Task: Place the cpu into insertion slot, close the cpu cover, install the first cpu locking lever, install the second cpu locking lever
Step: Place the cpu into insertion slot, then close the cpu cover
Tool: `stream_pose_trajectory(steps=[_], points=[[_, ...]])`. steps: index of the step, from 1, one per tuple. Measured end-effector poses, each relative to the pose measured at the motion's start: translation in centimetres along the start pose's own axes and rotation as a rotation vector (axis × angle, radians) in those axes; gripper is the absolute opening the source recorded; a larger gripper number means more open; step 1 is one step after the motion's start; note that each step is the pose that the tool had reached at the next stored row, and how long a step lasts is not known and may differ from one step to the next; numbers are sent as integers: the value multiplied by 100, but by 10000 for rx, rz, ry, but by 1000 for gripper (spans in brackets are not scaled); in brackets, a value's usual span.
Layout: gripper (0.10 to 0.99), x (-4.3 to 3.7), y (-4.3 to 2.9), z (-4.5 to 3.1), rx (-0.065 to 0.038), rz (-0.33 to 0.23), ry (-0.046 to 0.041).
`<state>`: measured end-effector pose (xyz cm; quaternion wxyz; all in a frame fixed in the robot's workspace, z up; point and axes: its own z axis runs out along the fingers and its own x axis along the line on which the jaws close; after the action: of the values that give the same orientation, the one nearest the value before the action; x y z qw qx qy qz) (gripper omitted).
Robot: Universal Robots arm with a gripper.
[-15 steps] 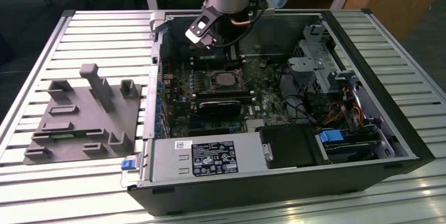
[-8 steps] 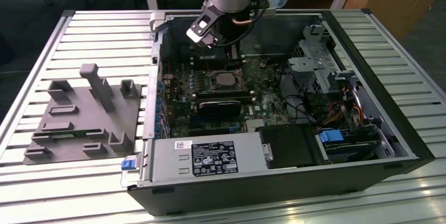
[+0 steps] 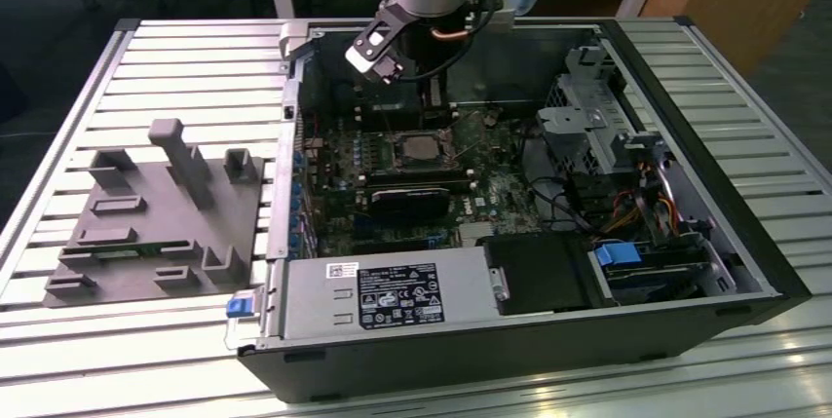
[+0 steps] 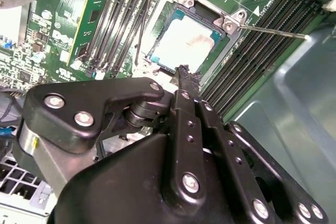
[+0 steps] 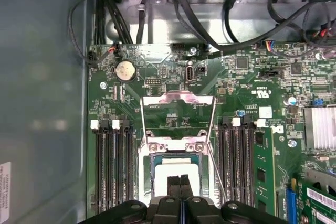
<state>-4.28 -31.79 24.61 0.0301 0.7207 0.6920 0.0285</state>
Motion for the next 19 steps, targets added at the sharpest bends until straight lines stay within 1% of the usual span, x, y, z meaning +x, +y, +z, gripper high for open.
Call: stream_pose_trajectory(steps=[5, 7, 19], points=[[102, 0, 0, -72, -42, 186, -13], [102, 0, 0, -88, -48, 239, -18], [102, 0, 0, -91, -50, 275, -20]])
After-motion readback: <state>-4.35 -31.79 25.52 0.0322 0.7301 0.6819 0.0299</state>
